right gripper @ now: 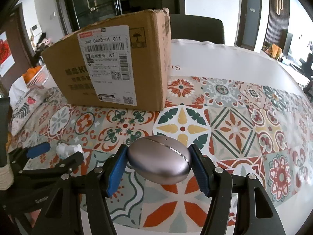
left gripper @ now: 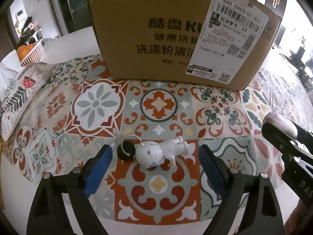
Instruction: Organize rigid objects
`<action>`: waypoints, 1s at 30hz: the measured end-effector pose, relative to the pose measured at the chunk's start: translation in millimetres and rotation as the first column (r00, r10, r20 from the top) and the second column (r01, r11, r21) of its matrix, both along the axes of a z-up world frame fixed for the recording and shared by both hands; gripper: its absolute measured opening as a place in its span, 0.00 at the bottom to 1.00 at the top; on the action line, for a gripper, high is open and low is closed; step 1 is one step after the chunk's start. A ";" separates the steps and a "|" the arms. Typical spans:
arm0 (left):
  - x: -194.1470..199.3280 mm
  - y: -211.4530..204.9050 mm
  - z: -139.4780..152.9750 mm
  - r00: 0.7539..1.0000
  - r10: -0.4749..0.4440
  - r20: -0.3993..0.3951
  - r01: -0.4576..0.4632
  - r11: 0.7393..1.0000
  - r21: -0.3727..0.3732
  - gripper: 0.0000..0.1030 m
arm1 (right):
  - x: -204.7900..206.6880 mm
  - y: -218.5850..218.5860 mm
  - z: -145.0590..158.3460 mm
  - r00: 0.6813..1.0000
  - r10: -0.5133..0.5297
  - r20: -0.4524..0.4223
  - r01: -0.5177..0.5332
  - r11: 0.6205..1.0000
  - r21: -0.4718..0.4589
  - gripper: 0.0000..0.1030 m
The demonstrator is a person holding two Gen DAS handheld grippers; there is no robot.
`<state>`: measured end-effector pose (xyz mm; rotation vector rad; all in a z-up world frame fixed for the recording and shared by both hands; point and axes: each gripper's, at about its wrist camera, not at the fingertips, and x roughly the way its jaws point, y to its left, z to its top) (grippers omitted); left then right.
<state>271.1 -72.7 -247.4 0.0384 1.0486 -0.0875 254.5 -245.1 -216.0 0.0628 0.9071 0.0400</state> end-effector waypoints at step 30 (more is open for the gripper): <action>-20.3 27.1 16.4 0.997 -0.071 0.040 0.076 0.991 -0.112 0.49 | -7.6 19.2 0.7 1.000 0.011 -0.005 -0.011 0.997 0.072 0.61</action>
